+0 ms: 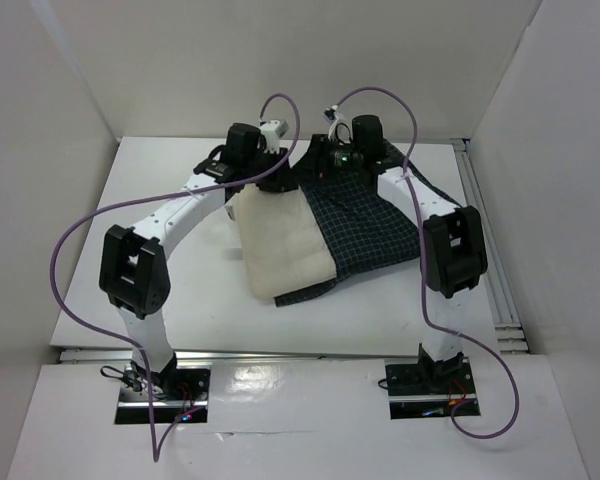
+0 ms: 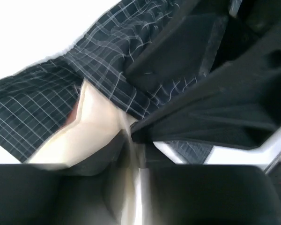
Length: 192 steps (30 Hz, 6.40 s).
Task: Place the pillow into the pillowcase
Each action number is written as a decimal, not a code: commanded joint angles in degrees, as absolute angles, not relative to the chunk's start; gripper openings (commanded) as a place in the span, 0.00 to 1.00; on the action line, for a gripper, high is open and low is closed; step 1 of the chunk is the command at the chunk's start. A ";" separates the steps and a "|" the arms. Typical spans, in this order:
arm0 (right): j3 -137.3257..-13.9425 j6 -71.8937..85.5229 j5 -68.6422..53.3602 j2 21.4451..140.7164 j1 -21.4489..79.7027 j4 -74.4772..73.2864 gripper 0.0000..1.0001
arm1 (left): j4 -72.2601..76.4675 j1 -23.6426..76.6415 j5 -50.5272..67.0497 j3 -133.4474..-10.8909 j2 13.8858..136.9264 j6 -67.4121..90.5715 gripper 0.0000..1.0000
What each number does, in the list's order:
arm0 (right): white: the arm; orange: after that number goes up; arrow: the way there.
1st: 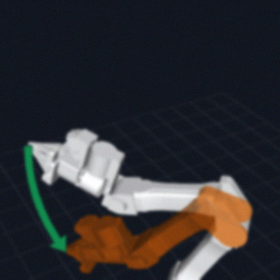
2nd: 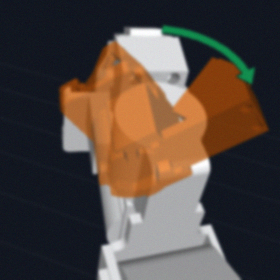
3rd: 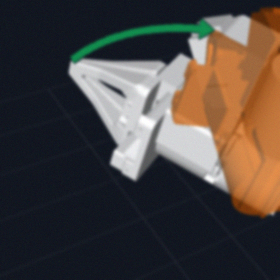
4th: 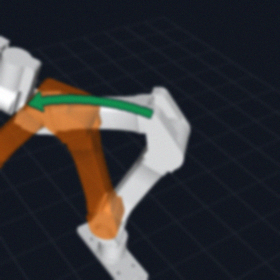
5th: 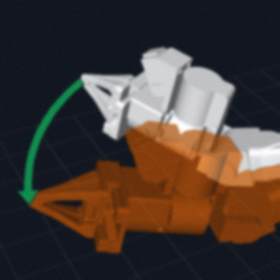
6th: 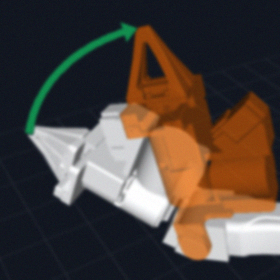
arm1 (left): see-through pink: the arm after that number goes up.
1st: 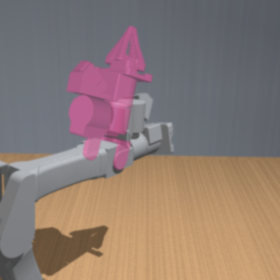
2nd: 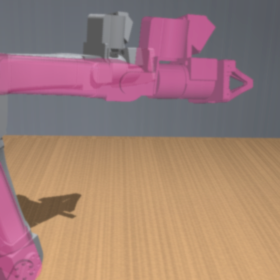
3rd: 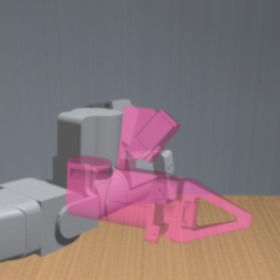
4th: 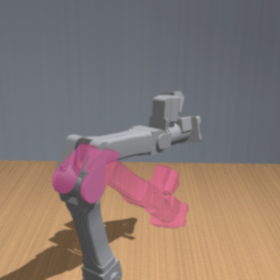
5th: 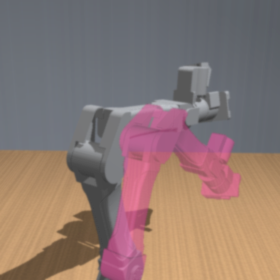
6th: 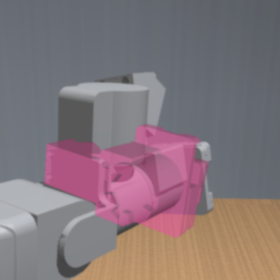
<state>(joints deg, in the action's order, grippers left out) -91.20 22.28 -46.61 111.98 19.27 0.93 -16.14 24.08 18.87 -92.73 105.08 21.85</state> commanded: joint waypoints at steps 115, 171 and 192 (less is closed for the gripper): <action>-37.18 29.27 0.62 63.80 15.03 -9.76 0.63 | -23.38 47.37 -3.60 -104.59 121.11 8.44 0.98; -39.10 29.10 -1.32 75.67 8.88 -1.85 0.00 | -24.87 48.96 -8.08 -99.23 116.98 1.85 0.99; -43.95 23.81 -7.23 66.70 8.88 -12.73 0.05 | -23.57 49.83 -5.01 -112.51 131.76 0.09 0.00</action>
<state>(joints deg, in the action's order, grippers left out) -41.65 24.16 -9.69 65.30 9.10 -8.60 -25.61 50.24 -8.88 -111.59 130.02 0.03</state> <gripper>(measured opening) 0.050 0.042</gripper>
